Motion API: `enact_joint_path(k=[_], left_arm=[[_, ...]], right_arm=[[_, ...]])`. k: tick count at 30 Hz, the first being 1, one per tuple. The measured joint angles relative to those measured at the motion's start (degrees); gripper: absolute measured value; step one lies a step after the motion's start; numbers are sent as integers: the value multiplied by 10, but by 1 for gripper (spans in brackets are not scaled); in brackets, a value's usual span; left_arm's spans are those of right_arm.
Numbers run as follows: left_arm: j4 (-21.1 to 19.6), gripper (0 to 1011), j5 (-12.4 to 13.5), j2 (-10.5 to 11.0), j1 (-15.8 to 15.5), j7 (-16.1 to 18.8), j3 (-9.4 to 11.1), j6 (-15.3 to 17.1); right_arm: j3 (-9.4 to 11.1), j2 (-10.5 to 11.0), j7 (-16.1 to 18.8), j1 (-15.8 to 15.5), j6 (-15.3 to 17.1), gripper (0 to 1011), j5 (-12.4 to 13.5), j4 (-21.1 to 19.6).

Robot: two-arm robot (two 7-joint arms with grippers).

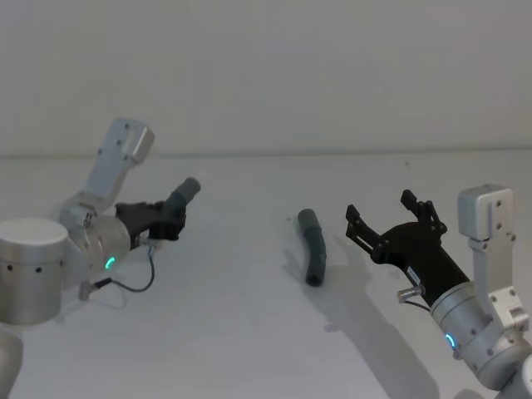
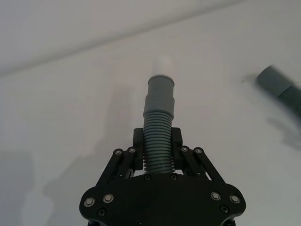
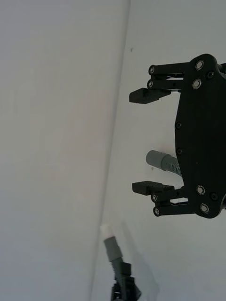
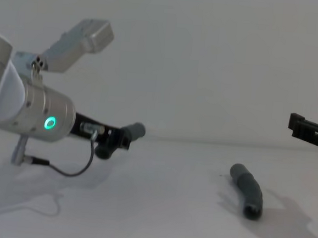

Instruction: Use both hands to pick up one end of the pipe from the table, align the ends, and insert them.

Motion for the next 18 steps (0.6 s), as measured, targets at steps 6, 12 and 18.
enact_joint_path(k=[6, 12, 18], left_arm=[[-16, 306, -3, 7, -6, -23, 1, -22], [-25, 306, -8, 16, -11, -48, 2, -49], [-26, 306, -16, 30, -21, -84, 10, -71]], right_arm=[[0, 0, 0, 0, 0, 1000, 0, 0], [0, 0, 0, 0, 0, 1000, 0, 0], [0, 0, 0, 0, 0, 1000, 0, 0]])
